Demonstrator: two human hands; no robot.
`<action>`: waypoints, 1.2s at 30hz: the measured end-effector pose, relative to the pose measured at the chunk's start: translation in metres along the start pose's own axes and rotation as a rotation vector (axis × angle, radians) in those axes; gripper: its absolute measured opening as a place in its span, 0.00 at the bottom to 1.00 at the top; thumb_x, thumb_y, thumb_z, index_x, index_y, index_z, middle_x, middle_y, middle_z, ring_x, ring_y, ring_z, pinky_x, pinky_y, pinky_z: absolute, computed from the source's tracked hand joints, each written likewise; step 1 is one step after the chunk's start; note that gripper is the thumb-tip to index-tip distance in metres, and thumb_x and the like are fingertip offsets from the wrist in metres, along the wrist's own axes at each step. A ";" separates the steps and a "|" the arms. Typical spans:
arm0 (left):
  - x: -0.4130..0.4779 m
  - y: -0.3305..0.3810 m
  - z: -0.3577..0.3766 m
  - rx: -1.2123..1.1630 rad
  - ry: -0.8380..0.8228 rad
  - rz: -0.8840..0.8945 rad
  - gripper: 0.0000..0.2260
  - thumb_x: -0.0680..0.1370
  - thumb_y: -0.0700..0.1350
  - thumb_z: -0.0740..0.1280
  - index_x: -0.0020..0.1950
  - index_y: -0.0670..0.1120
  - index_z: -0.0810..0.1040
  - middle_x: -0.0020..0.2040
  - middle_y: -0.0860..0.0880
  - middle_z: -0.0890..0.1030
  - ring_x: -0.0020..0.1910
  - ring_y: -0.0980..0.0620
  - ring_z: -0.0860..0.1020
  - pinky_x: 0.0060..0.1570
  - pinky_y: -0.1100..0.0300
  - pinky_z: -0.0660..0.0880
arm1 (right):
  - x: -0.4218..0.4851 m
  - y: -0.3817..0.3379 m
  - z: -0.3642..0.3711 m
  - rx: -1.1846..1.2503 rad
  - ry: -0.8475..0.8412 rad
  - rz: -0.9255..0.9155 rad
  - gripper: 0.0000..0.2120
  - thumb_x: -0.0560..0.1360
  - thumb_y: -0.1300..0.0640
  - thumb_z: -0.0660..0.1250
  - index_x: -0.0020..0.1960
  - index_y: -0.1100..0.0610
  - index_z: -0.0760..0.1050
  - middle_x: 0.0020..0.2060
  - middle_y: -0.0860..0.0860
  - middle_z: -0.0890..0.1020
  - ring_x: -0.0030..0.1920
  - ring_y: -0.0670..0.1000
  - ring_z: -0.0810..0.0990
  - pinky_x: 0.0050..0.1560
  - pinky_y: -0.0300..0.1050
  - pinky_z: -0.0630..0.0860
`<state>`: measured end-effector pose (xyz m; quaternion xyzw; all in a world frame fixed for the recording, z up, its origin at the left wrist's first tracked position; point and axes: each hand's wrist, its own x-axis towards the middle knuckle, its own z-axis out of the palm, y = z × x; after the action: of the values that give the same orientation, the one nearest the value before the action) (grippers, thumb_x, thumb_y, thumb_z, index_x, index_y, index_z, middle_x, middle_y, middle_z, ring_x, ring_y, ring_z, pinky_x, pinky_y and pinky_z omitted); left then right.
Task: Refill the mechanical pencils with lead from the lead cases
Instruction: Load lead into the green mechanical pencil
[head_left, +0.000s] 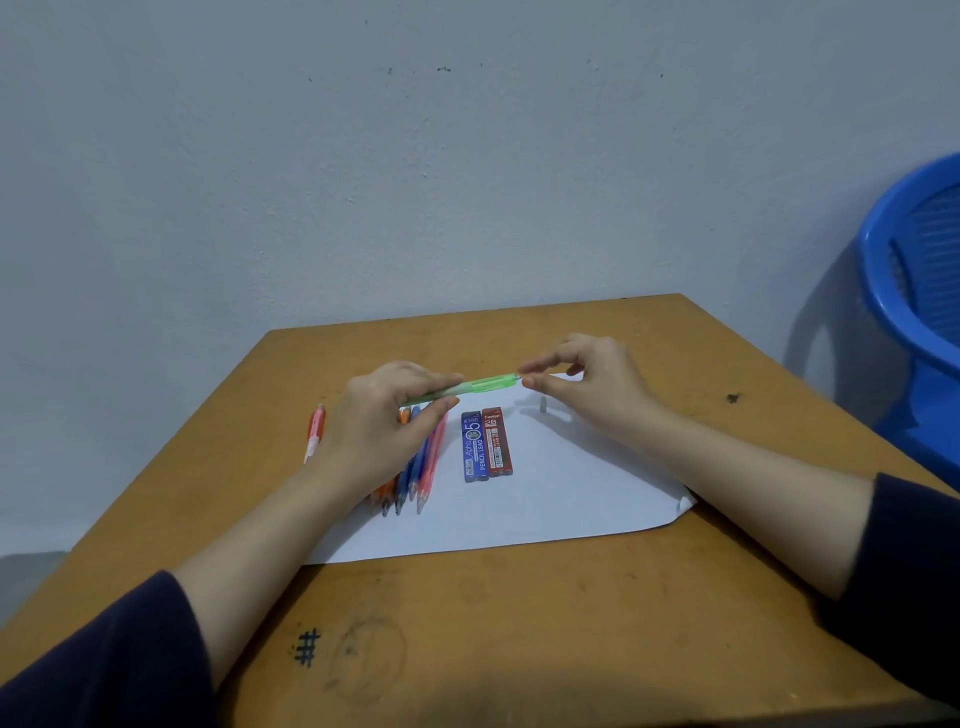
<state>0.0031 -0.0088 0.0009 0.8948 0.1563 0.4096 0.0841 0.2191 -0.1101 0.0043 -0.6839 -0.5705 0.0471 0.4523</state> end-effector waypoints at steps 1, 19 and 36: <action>0.000 0.000 0.000 -0.001 0.001 0.006 0.12 0.74 0.41 0.72 0.57 0.45 0.82 0.48 0.50 0.84 0.48 0.56 0.78 0.47 0.59 0.77 | 0.000 0.001 0.000 0.001 -0.002 -0.002 0.04 0.71 0.55 0.73 0.46 0.49 0.84 0.42 0.47 0.81 0.47 0.46 0.76 0.48 0.44 0.72; 0.000 0.004 -0.002 -0.009 0.009 -0.212 0.11 0.75 0.43 0.71 0.57 0.45 0.83 0.51 0.49 0.84 0.48 0.60 0.76 0.43 0.73 0.69 | 0.006 0.004 -0.011 -0.070 0.030 0.087 0.04 0.74 0.58 0.70 0.46 0.52 0.83 0.42 0.48 0.79 0.36 0.39 0.71 0.36 0.29 0.65; 0.001 0.001 -0.003 -0.005 -0.007 -0.284 0.12 0.76 0.47 0.70 0.59 0.49 0.82 0.53 0.51 0.83 0.48 0.60 0.76 0.40 0.72 0.69 | 0.001 0.003 0.003 -0.846 -0.085 -0.616 0.06 0.65 0.60 0.76 0.35 0.51 0.80 0.40 0.50 0.79 0.49 0.56 0.79 0.55 0.52 0.67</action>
<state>0.0016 -0.0096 0.0036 0.8650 0.2799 0.3908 0.1437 0.2197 -0.1079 0.0011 -0.6049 -0.7321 -0.2948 0.1058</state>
